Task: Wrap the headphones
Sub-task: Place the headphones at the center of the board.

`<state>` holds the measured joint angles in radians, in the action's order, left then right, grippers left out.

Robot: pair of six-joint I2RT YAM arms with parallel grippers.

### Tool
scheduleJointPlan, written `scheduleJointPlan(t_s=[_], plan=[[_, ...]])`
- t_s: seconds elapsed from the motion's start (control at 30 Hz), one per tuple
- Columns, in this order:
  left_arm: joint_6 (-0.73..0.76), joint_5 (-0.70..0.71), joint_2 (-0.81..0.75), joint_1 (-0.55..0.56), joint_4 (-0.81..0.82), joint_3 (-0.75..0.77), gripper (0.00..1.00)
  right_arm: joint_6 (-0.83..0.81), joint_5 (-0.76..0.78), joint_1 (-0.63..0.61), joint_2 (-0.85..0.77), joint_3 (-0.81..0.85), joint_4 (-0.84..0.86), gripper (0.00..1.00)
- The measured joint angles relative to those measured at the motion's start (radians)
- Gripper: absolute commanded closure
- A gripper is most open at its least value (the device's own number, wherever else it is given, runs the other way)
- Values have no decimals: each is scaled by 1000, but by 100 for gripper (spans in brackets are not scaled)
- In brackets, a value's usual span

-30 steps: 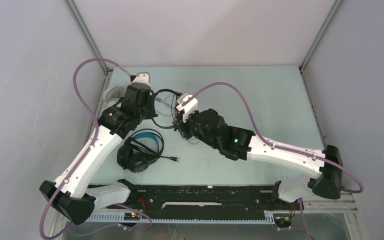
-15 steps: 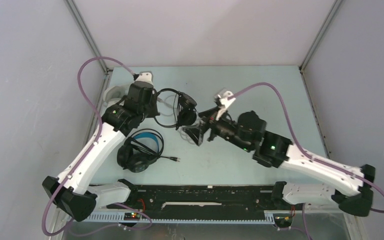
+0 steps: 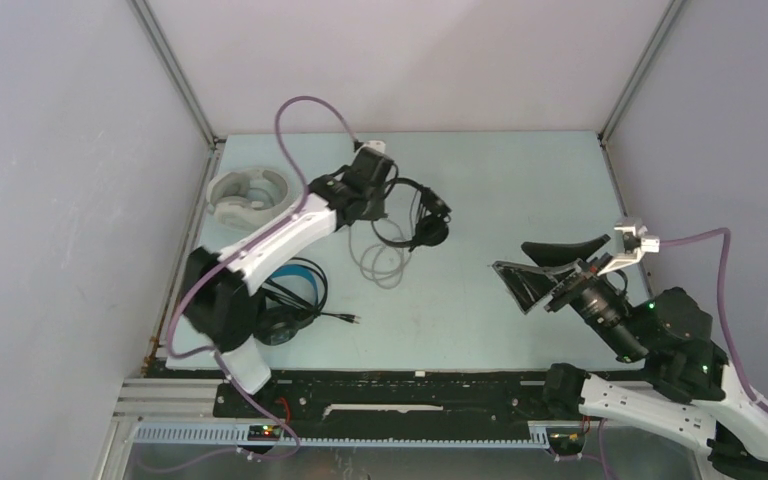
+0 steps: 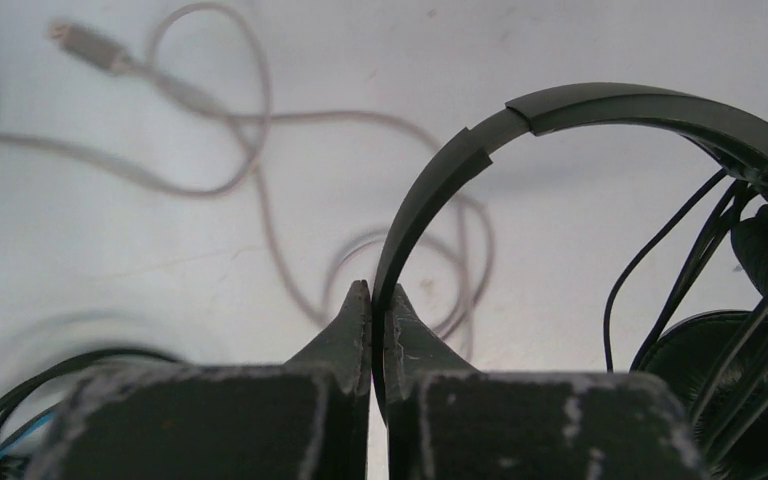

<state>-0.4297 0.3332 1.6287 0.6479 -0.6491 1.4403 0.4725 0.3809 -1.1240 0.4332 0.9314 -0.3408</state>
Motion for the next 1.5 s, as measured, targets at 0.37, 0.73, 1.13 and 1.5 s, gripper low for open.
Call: scheduleJointPlan(t_s=[0.37, 0.73, 1.13, 1.5], plan=[[-74, -36, 450, 68, 11, 461, 98, 25, 67, 0, -89, -7, -145, 0], [-123, -80, 669, 80, -7, 606, 95, 9, 113, 0, -103, -8, -182, 0], [-132, -124, 724, 80, -6, 606, 88, -4, 134, 0, -89, -8, -182, 0], [-139, -154, 741, 80, -5, 606, 79, -10, 141, 0, -65, -8, -182, 0]])
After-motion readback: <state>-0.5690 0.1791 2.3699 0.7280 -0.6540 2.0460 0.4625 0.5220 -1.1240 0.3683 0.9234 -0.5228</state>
